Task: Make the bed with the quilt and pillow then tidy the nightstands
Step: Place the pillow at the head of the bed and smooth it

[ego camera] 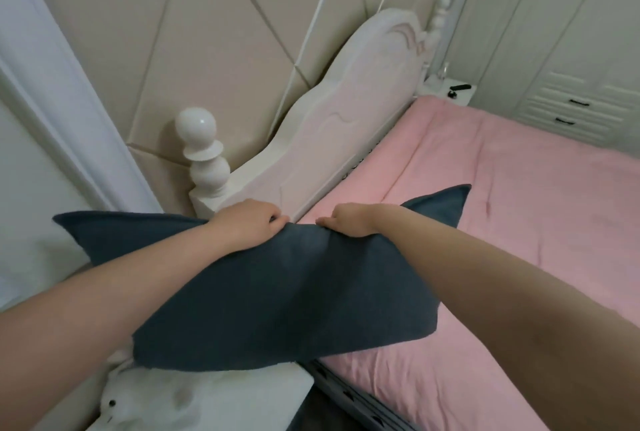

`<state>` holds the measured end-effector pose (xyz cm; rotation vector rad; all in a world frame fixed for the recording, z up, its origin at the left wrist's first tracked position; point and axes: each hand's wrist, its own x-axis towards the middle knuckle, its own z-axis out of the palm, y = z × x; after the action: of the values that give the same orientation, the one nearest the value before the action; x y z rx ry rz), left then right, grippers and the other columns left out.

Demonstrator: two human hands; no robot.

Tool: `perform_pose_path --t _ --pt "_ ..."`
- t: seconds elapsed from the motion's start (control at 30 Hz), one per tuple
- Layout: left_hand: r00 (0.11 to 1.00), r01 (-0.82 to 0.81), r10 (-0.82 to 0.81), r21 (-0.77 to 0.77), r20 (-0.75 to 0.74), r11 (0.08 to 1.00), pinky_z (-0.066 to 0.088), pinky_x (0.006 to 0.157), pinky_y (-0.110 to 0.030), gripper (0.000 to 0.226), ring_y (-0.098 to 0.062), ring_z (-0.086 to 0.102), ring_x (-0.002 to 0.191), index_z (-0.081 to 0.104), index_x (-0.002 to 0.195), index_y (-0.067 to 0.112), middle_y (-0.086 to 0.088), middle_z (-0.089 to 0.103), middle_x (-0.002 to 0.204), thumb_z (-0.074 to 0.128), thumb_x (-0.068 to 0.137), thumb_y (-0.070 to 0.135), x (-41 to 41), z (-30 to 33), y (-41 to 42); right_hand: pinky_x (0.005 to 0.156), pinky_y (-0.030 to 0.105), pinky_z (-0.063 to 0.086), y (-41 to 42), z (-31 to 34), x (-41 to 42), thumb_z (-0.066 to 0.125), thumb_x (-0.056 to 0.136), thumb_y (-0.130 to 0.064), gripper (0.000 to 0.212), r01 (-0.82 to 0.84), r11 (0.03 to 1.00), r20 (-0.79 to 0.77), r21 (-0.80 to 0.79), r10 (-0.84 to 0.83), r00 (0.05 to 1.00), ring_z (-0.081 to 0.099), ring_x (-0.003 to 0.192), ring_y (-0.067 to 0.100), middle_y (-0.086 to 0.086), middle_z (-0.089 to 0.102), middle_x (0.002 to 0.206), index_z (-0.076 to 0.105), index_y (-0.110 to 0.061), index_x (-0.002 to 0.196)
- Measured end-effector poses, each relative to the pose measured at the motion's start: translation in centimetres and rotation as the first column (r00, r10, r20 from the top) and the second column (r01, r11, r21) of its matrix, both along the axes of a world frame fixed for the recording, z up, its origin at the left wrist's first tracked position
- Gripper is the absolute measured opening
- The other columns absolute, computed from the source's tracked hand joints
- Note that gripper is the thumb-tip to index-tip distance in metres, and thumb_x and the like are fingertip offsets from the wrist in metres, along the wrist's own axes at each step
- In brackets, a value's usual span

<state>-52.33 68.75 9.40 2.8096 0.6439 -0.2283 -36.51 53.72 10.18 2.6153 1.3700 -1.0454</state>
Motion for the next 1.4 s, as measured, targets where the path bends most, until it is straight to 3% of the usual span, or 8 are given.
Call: perform_pose_path --t 0.1,0.53,1.0,1.07,1.2,1.27,1.33,1.4 --pt "0.997 0.071 -0.070 -0.044 0.019 0.997 0.050 0.077 -0.035 0.039 -0.014 0.058 0.083 0.056 0.076 0.030 0.007 0.063 0.088 0.031 0.096 0.052 3.9 -0.4 -2.4 0.087 0.035 0.036 -3.3 0.1 2.9 0.027 0.102 -0.051 0.056 0.072 0.997 0.043 -0.014 -0.072 0.997 0.048 0.098 0.025 0.013 0.056 0.115 0.058 -0.006 0.113" --pt "0.929 0.358 -0.363 -0.076 -0.070 0.930 0.048 0.081 -0.035 0.034 -0.018 0.057 0.093 0.054 0.085 0.034 0.007 0.062 0.099 0.027 0.097 0.052 20.6 -3.2 -17.5 0.075 0.035 0.036 -22.0 -4.0 14.3 0.026 0.101 -0.054 0.054 0.365 0.931 0.071 0.011 -0.364 0.929 0.052 0.084 0.027 0.000 0.053 0.077 0.049 -0.018 0.069" --pt "0.800 0.495 -0.555 -0.272 -0.228 0.825 0.045 0.072 -0.032 0.043 -0.015 0.058 0.086 0.056 0.078 0.027 0.009 0.061 0.086 0.026 0.097 0.052 30.4 -11.5 -26.2 0.084 0.038 0.038 -32.1 -11.0 21.2 0.020 0.102 -0.052 0.058 0.440 0.873 -0.001 -0.209 -0.450 0.893 0.048 0.096 0.026 0.009 0.059 0.117 0.059 -0.011 0.111" --pt "0.773 0.514 -0.584 -0.295 -0.246 0.805 0.045 0.072 -0.032 0.043 -0.015 0.058 0.087 0.057 0.080 0.028 0.009 0.062 0.089 0.026 0.097 0.052 31.9 -12.6 -26.4 0.082 0.038 0.038 -32.6 -12.4 21.8 0.019 0.102 -0.051 0.054 0.476 0.855 0.055 -0.205 -0.475 0.878 0.050 0.095 0.026 0.008 0.061 0.117 0.058 -0.013 0.103" --pt "0.800 0.550 -0.582 -0.210 -0.146 0.808 0.040 0.065 -0.031 0.038 -0.018 0.056 0.084 0.051 0.075 0.030 0.008 0.057 0.085 0.029 0.097 0.053 38.5 -15.4 -25.7 0.080 0.037 0.047 -32.3 -15.8 25.8 0.024 0.104 -0.044 0.045 0.522 0.849 0.370 -0.076 -0.463 0.806 0.061 0.096 0.029 0.006 0.066 0.106 0.062 -0.020 0.104" --pt "0.853 0.522 -0.517 -0.083 0.074 0.849 0.036 0.061 -0.031 0.033 -0.020 0.056 0.083 0.052 0.076 0.025 0.005 0.056 0.082 0.038 0.096 0.048 41.8 -17.4 -25.2 0.082 0.038 0.044 -31.9 -18.0 28.8 0.028 0.103 -0.044 0.041 0.574 0.811 0.514 0.111 -0.541 0.666 0.058 0.098 0.030 0.005 0.067 0.104 0.060 -0.019 0.106" --pt "0.872 0.411 -0.393 -0.001 0.294 0.912 0.040 0.076 -0.034 0.014 -0.022 0.054 0.092 0.056 0.090 0.023 0.002 0.055 0.095 0.049 0.094 0.034 43.8 -21.2 -24.1 0.090 0.041 0.039 -30.8 -21.2 31.9 0.035 0.101 -0.044 0.036 0.668 0.670 0.473 0.323 -0.726 0.499 0.053 0.109 0.030 0.005 0.062 0.114 0.057 -0.018 0.113" --pt "0.924 0.249 -0.205 -0.103 0.321 0.963 0.036 0.100 -0.040 0.020 -0.025 0.050 0.112 0.056 0.110 0.023 -0.002 0.053 0.119 0.055 0.090 0.026 43.4 -26.0 -22.8 0.103 0.040 0.037 -29.4 -24.8 33.1 0.040 0.100 -0.039 0.037 0.683 0.549 0.367 0.481 -0.834 0.412 0.048 0.124 0.028 0.006 0.055 0.129 0.052 -0.017 0.128"
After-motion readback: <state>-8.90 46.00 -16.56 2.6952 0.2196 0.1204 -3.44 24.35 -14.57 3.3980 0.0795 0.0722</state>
